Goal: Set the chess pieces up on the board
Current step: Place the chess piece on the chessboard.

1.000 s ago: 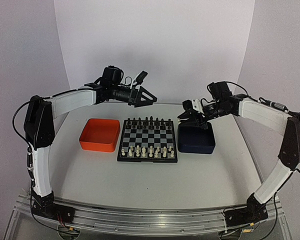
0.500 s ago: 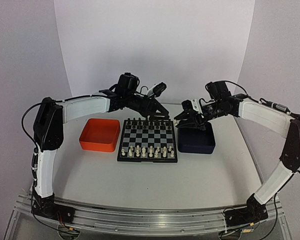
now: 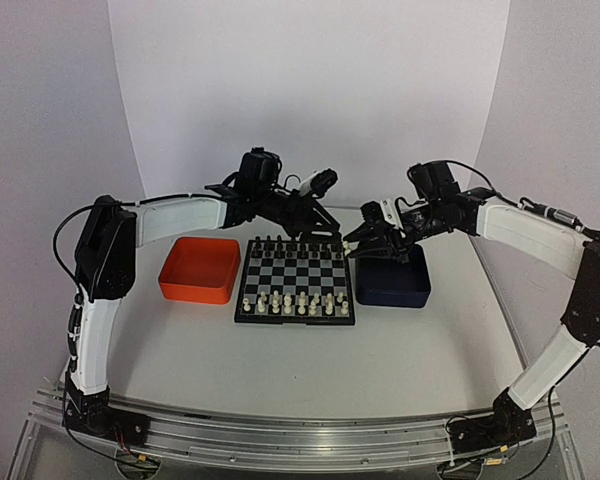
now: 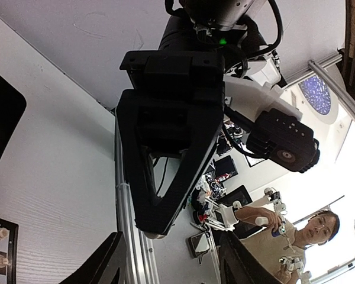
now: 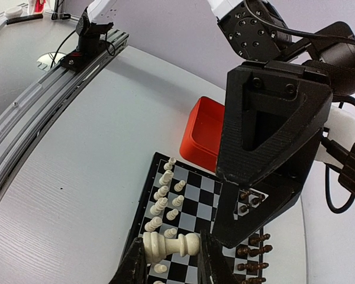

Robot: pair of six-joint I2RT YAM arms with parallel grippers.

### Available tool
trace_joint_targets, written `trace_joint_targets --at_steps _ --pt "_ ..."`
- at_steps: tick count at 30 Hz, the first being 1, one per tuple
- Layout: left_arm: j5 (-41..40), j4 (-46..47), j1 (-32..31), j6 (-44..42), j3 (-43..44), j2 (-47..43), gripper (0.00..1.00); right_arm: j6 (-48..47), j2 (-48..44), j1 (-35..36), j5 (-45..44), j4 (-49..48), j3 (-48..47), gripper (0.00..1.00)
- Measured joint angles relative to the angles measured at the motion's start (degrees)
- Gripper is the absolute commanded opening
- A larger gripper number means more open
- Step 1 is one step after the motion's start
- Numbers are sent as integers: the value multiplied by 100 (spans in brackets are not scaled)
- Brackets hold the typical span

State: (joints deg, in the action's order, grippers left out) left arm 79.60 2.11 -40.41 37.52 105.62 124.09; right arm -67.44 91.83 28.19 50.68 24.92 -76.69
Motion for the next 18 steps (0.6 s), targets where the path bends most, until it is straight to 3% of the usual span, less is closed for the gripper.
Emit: trace_joint_targets --at_steps 18 --pt "82 23 -133 -1 0 27 48 0 -2 78 9 3 0 17"
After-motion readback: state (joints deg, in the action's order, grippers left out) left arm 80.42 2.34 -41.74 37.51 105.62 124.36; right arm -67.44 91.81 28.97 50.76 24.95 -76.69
